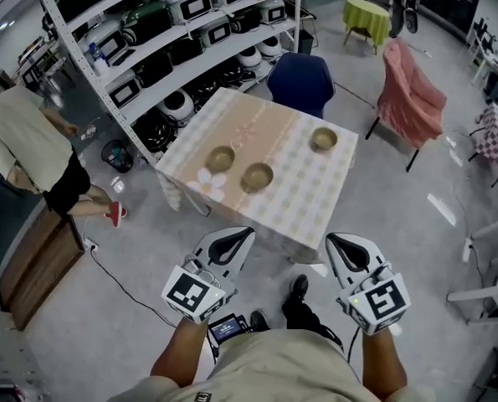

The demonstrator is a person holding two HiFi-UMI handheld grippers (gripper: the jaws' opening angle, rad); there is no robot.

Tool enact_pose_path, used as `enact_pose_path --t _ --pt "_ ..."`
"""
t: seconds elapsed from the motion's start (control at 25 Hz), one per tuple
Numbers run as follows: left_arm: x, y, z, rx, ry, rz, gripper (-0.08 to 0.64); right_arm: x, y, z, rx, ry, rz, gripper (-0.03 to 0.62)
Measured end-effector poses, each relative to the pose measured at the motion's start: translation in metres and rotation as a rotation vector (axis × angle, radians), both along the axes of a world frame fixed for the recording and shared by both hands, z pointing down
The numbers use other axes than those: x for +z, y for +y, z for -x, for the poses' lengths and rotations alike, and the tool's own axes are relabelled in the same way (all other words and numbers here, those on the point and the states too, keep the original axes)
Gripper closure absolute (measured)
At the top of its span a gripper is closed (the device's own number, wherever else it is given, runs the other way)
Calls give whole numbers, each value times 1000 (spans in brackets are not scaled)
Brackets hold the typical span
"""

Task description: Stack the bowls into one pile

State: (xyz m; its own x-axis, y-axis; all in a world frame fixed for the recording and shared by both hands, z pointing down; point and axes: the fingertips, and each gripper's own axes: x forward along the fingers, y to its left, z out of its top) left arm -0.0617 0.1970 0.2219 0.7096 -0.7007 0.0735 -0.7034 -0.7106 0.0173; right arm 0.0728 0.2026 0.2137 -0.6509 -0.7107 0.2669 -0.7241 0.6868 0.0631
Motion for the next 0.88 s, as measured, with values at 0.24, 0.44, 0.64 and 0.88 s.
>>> enact_pose_path --t 0.24,0.44,0.64,0.88 --pt "1 -55 -7 -75 -42 12 554 6 -68 -6 -77 -29 8 589" --pt "0 -107 -24 -141 -64 7 554 6 -124 -17 -154 -47 -2 589" --pt "2 -141 -33 -205 -75 13 554 9 -162 -23 -220 -50 3 589" --pt "6 -163 -39 -253 -86 22 552 13 -189 -30 -255 -57 15 589"
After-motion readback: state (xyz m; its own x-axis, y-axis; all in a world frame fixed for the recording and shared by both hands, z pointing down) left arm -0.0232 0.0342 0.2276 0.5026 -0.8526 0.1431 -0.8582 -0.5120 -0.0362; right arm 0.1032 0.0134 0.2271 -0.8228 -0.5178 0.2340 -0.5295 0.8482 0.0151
